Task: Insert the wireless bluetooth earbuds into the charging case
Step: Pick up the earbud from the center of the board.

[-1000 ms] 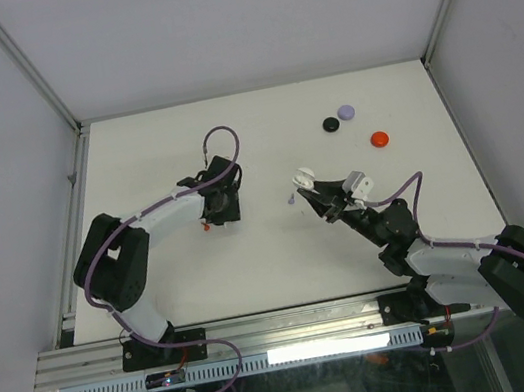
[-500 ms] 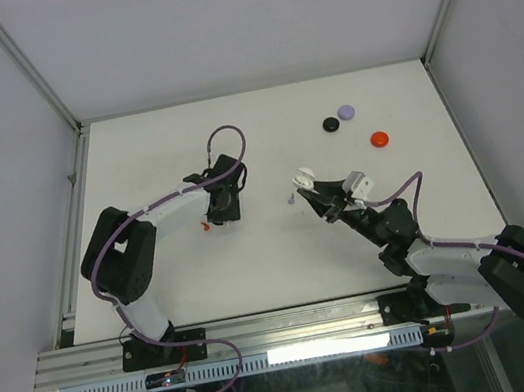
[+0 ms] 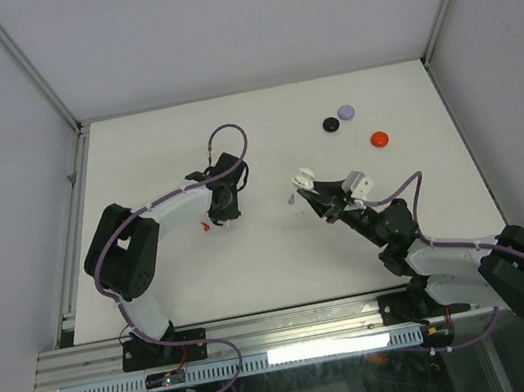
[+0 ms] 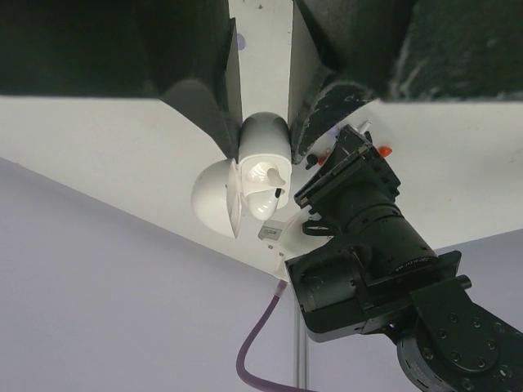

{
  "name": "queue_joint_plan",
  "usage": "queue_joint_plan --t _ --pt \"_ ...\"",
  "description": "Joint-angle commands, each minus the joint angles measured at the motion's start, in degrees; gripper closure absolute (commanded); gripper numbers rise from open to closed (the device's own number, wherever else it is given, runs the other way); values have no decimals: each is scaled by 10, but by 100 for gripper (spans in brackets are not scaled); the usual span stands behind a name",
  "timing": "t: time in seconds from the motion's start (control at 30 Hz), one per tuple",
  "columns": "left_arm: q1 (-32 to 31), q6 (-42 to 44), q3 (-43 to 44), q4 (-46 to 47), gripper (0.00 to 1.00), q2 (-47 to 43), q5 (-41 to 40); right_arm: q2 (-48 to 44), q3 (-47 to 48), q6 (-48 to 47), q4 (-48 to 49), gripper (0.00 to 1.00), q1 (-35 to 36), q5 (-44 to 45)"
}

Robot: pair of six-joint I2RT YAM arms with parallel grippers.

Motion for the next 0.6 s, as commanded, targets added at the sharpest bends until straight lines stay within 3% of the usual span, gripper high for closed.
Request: queue_joint_plan --t 0.0,0.2,0.57 --pt "-4 -6 11 4 79 5 7 -10 5 0 19 100 0 8" --pt "-4 -9 -1 5 87 -13 22 -17 5 -4 11 100 0 8" --pt "-3 -4 -41 74 91 -100 26 -1 25 -27 -17 100 0 -33"
